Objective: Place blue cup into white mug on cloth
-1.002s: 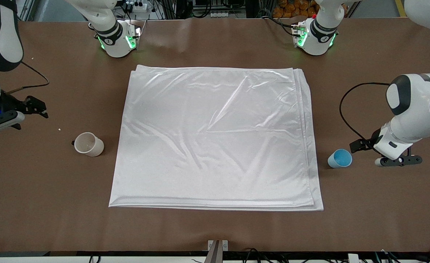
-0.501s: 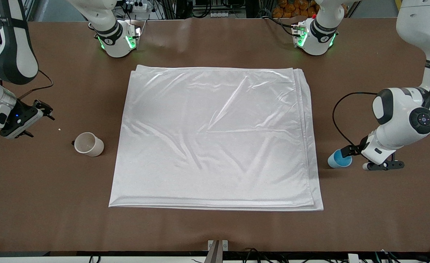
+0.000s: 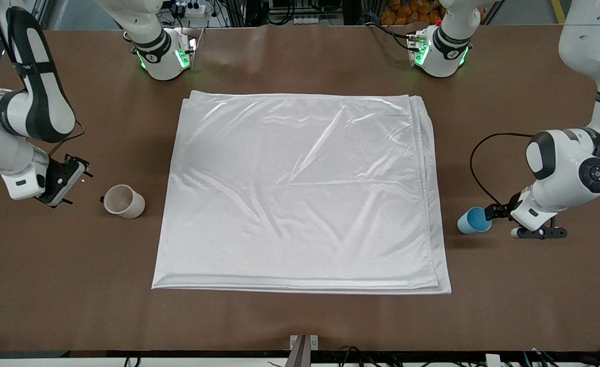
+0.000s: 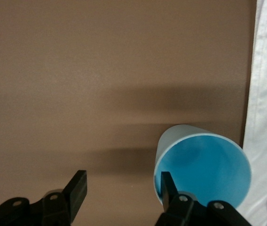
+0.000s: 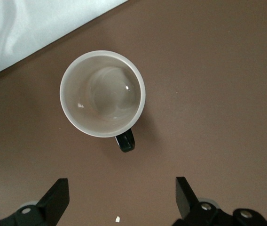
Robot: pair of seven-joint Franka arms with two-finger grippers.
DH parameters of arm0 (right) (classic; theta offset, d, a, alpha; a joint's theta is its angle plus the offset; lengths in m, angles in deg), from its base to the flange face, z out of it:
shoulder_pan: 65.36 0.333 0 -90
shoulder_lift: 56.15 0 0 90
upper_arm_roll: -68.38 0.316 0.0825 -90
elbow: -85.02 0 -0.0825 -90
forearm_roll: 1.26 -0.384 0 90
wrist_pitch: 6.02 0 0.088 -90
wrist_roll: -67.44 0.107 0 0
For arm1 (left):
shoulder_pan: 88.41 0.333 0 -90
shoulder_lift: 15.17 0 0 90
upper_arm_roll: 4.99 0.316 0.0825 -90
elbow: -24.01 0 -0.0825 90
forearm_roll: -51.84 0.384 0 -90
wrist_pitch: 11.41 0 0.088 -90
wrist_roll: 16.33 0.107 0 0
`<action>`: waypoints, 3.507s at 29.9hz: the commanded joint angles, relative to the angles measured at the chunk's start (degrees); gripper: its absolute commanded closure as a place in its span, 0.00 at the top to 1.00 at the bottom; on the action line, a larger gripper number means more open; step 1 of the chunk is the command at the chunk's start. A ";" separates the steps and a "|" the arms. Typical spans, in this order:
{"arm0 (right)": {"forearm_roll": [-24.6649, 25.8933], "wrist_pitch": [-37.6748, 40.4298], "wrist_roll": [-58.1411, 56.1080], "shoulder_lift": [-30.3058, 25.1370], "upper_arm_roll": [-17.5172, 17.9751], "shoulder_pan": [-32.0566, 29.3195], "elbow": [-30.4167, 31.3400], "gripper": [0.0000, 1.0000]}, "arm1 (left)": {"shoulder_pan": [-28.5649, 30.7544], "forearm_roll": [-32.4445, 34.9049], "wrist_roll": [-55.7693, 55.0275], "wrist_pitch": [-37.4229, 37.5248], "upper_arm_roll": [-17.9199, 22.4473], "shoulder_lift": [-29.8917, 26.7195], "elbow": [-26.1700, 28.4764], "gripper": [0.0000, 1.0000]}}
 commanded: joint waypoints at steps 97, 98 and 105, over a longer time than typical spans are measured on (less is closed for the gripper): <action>-1.24 3.62 -9.67 4.94 8.93 8.28 -8.73 0.00 | -3.02 0.78 -4.72 21.94 -14.60 -12.70 -11.14 0.00; -1.24 3.71 -8.79 4.94 9.02 8.81 -8.99 0.00 | -3.02 0.78 -5.34 22.29 -15.03 -12.79 -11.05 0.00; -0.45 3.89 -0.09 5.11 8.85 16.27 -10.57 0.00 | -3.28 1.22 -8.76 23.70 -16.79 -12.79 -11.23 0.00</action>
